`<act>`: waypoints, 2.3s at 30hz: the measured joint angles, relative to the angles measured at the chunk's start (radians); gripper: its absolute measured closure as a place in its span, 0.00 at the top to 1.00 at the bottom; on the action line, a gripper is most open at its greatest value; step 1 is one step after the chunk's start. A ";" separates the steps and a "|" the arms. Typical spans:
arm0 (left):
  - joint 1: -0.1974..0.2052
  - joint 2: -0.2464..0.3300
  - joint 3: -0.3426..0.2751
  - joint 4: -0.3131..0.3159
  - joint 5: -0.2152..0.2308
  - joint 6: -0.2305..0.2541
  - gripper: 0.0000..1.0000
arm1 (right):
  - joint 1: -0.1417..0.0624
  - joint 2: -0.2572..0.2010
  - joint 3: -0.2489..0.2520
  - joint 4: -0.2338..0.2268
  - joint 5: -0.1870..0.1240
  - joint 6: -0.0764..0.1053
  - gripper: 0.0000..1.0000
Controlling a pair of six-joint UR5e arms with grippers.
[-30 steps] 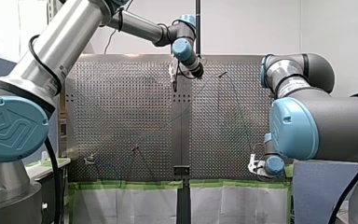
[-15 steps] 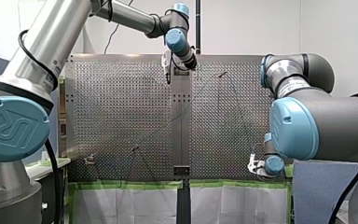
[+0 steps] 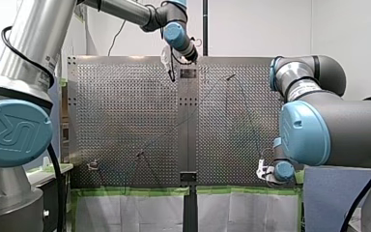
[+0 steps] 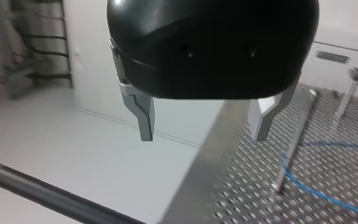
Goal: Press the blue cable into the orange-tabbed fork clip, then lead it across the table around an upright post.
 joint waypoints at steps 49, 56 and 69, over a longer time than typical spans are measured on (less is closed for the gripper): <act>-0.086 0.167 -0.427 0.426 -0.112 -0.186 1.00 | 0.005 0.000 0.000 0.011 -0.001 -0.009 0.00; -0.085 0.104 -0.490 0.489 -0.112 -0.197 1.00 | 0.005 0.000 -0.002 0.011 -0.001 -0.011 0.00; -0.075 0.050 -0.594 0.594 -0.125 -0.178 1.00 | 0.008 0.000 -0.005 0.015 -0.002 -0.025 0.00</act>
